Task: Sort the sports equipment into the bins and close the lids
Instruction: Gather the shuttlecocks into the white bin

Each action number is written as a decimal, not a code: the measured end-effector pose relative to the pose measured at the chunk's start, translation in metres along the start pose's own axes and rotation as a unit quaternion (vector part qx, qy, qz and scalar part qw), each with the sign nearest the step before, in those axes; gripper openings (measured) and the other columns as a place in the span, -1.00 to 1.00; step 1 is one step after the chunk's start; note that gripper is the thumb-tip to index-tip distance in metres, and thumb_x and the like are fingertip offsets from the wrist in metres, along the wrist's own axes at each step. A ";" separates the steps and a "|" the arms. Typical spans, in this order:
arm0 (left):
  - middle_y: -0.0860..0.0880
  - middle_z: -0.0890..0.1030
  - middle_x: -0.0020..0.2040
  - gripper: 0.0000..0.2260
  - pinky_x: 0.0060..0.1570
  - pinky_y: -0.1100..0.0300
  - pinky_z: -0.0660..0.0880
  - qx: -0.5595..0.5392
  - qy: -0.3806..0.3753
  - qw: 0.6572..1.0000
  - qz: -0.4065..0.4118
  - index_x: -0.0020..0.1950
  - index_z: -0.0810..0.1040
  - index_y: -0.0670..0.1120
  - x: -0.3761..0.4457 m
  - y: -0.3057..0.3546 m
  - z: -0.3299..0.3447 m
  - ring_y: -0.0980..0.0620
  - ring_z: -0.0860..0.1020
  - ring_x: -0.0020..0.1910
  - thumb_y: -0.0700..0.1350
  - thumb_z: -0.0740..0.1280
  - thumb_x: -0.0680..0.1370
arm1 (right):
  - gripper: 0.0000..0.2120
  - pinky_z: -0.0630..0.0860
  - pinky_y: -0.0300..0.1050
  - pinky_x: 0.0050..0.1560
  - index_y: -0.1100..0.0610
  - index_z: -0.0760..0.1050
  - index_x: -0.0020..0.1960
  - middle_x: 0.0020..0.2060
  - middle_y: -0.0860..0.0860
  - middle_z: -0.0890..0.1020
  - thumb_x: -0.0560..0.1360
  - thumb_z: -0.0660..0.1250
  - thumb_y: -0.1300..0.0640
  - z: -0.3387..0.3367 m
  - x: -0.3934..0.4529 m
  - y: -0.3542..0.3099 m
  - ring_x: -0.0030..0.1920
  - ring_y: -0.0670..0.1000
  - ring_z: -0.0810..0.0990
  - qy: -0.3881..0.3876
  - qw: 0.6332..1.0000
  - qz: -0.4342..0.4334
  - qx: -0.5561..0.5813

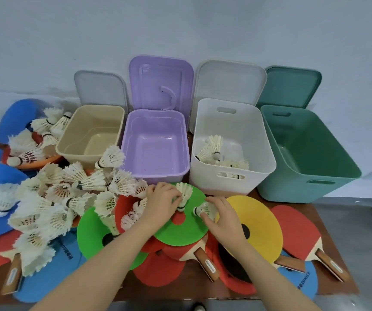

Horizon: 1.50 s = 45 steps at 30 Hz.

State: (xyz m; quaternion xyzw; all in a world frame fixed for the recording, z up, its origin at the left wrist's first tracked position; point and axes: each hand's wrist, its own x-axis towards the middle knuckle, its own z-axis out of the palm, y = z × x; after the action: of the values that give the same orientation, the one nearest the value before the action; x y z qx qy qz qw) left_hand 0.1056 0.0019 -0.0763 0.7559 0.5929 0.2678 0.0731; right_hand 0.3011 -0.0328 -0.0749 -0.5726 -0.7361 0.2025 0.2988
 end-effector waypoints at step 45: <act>-0.07 0.45 0.34 -0.60 0.24 0.05 0.25 0.077 -0.009 0.997 0.024 0.35 0.42 -0.10 0.145 0.054 -0.066 -0.11 0.37 0.32 -0.01 0.15 0.54 | -0.65 0.36 -0.15 0.23 0.06 0.38 0.34 0.25 -0.01 0.45 0.57 0.23 0.06 -0.117 0.141 0.013 0.24 -0.02 0.42 0.060 0.995 -0.059 -0.052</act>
State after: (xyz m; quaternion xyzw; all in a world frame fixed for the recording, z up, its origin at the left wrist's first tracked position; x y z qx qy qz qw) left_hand 0.1420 0.1085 0.0484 0.7758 0.5926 0.2162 0.0131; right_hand 0.3656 0.1012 0.0330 -0.5538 -0.7590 0.1111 0.3239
